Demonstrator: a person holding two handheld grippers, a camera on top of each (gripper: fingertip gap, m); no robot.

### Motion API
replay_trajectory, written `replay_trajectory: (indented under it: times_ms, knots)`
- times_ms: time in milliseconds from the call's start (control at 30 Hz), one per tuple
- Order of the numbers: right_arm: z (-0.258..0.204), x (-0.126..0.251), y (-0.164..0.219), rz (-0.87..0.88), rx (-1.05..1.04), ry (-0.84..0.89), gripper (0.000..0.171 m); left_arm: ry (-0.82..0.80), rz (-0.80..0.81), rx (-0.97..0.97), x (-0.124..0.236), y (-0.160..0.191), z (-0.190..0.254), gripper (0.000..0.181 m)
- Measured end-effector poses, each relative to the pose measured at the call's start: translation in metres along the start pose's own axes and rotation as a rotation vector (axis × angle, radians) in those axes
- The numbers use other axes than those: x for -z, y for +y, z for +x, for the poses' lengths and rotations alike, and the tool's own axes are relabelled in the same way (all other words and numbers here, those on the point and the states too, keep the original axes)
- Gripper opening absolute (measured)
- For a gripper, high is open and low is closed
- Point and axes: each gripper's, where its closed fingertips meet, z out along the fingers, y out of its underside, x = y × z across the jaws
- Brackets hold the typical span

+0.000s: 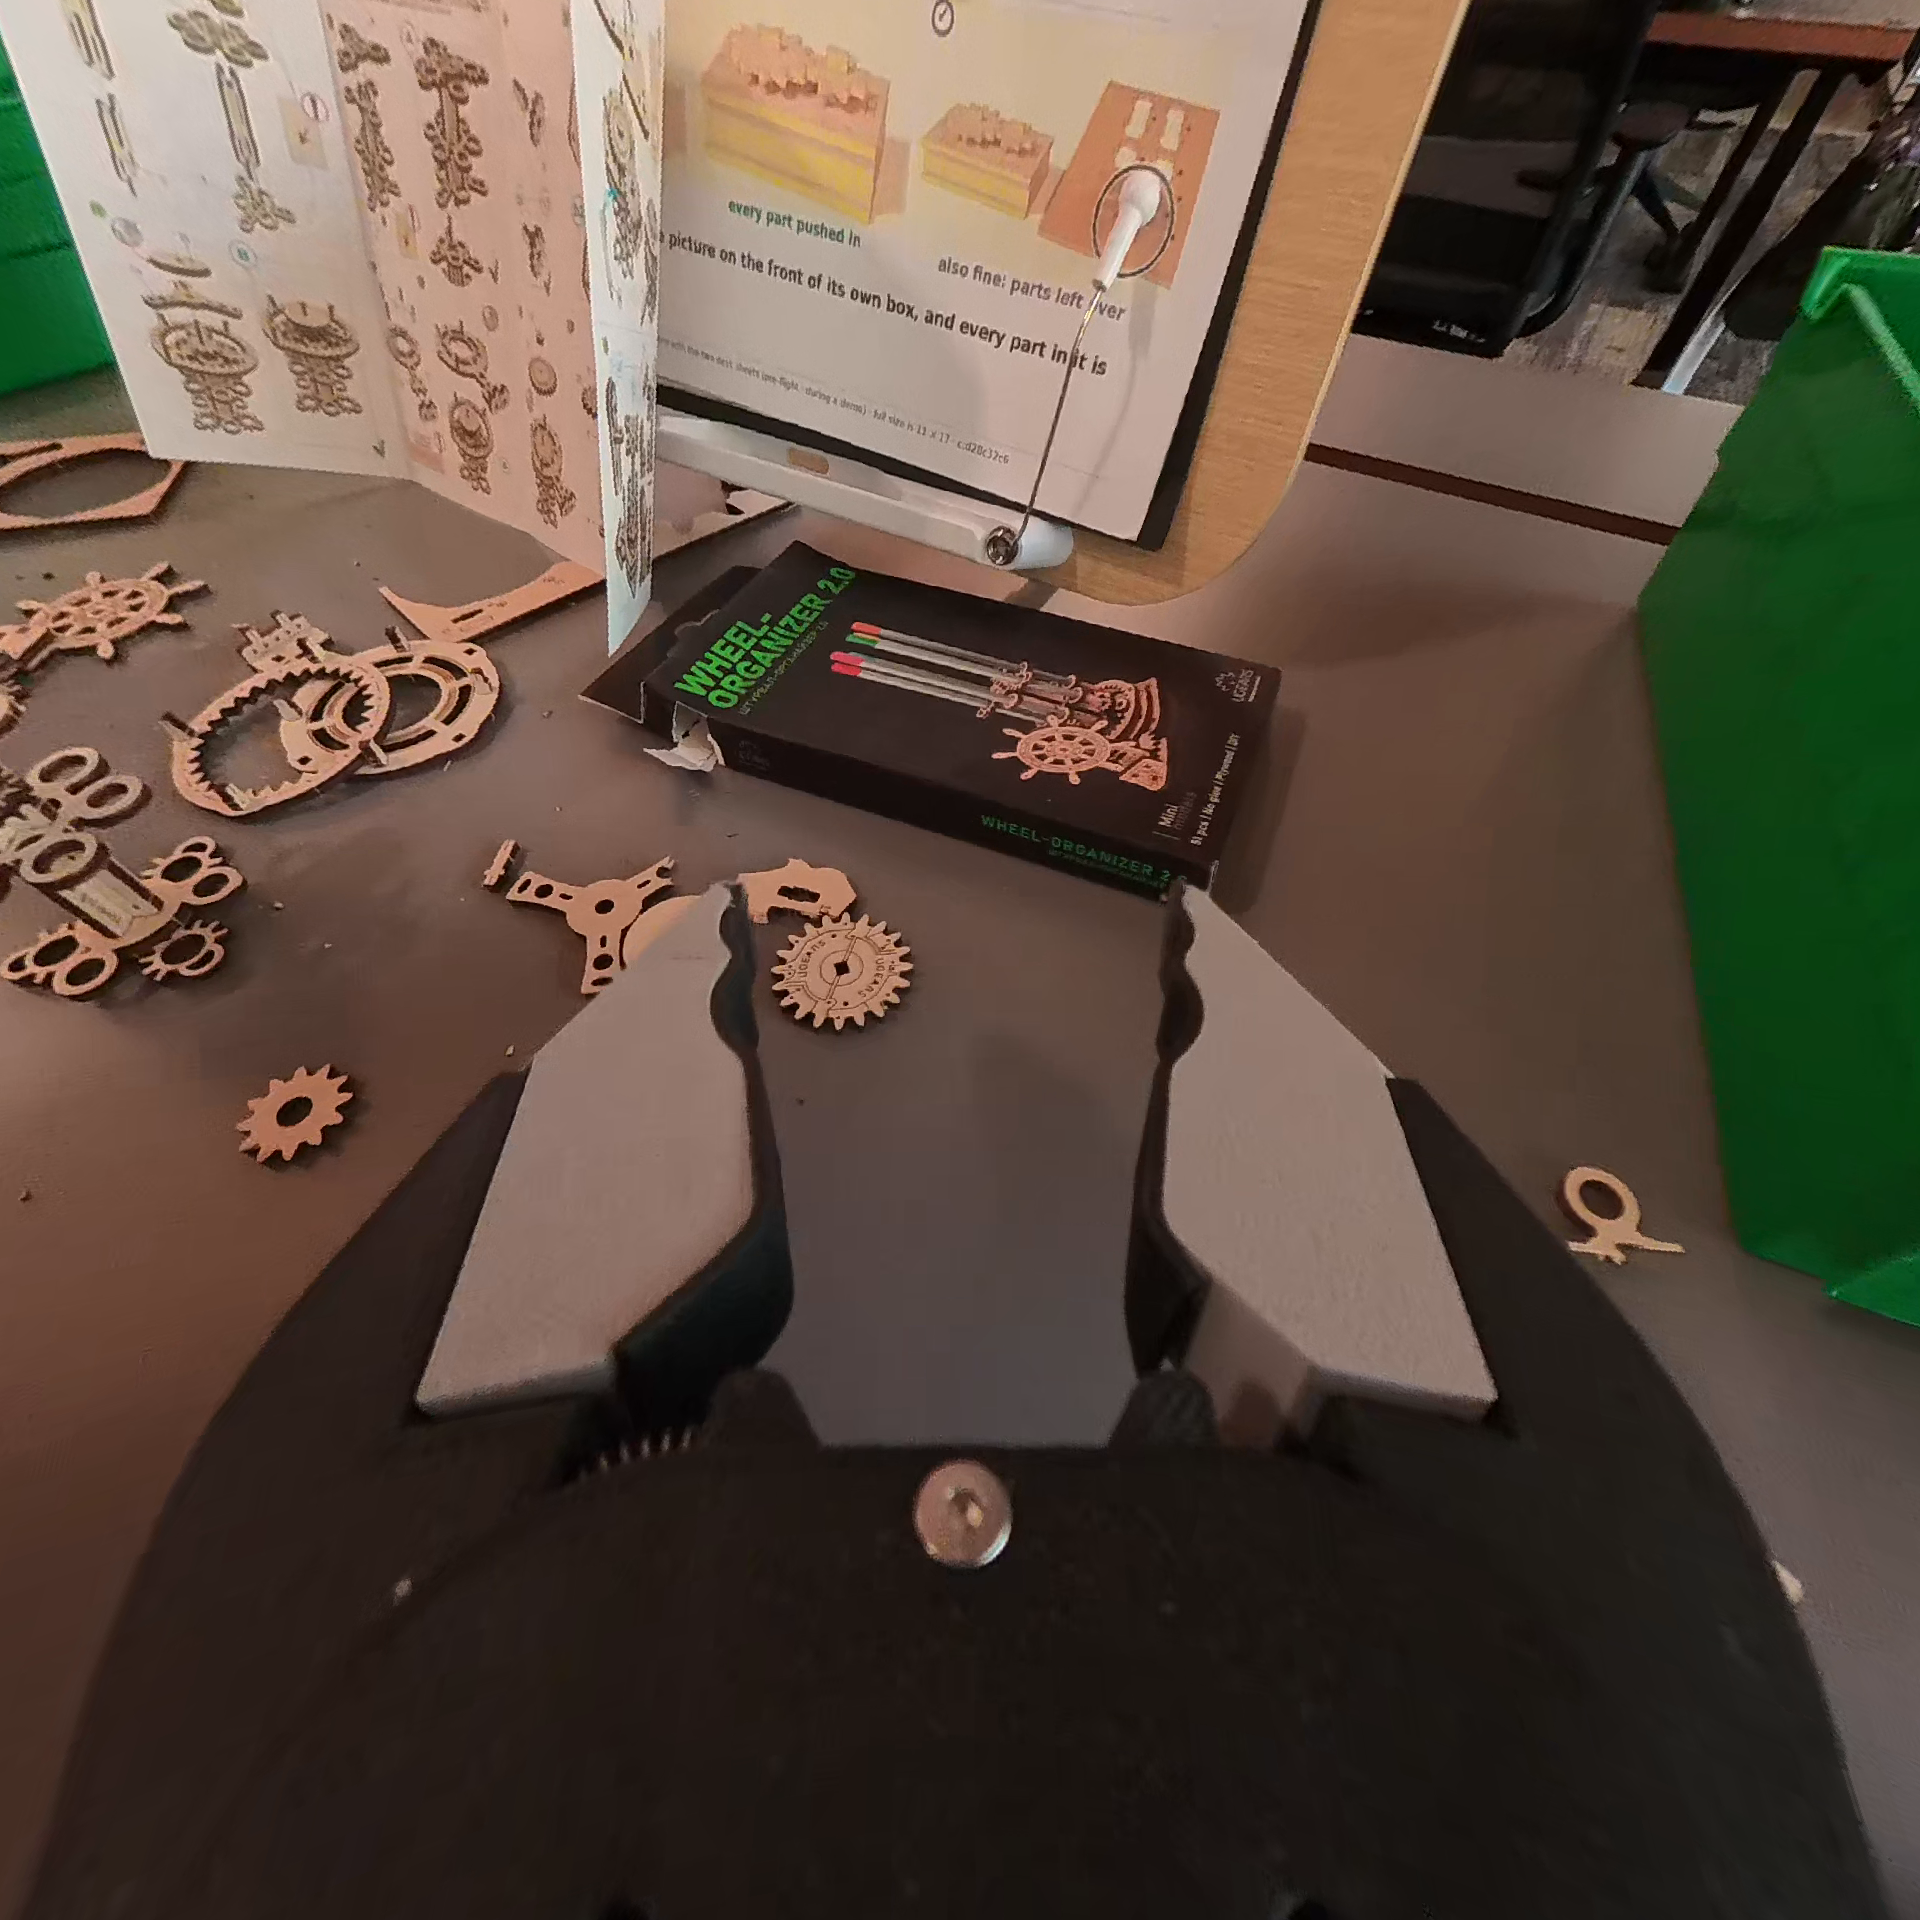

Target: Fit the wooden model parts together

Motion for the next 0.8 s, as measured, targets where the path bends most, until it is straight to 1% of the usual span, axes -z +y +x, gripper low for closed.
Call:
replay_trajectory:
  times_ms: [100,167,300,367,433,500,600,800]
  knots:
    - [-0.002,-0.003,0.003,-0.028,0.022,0.005,0.075,0.059,0.002,0.023,-0.015,0.014,0.009,0.066]
    - [-0.002,-0.005,0.006,-0.052,0.031,0.004,0.074,0.095,-0.016,0.037,-0.018,0.02,0.015,0.068]
    - [-0.002,-0.012,0.012,-0.101,0.039,-0.008,0.071,0.025,-0.02,-0.033,-0.018,0.026,0.005,0.068]
    - [-0.001,-0.016,0.014,-0.126,0.041,-0.014,0.071,0.039,-0.019,0.002,-0.019,0.026,0.005,0.07]
    - [-0.001,-0.019,0.018,-0.152,0.042,-0.02,0.071,0.068,0.008,0.024,-0.02,0.021,0.011,0.069]
    - [-0.001,-0.02,0.019,-0.159,0.05,-0.013,0.071,0.053,0.019,-0.003,-0.021,0.019,0.012,0.065]
    - [-0.003,-0.019,0.018,-0.152,0.067,-0.014,0.067,0.026,-0.006,-0.045,-0.025,0.026,0.011,0.065]
    - [-0.006,-0.02,0.021,-0.17,0.081,-0.03,0.064,0.051,-0.035,-0.054,-0.031,0.034,0.016,0.064]
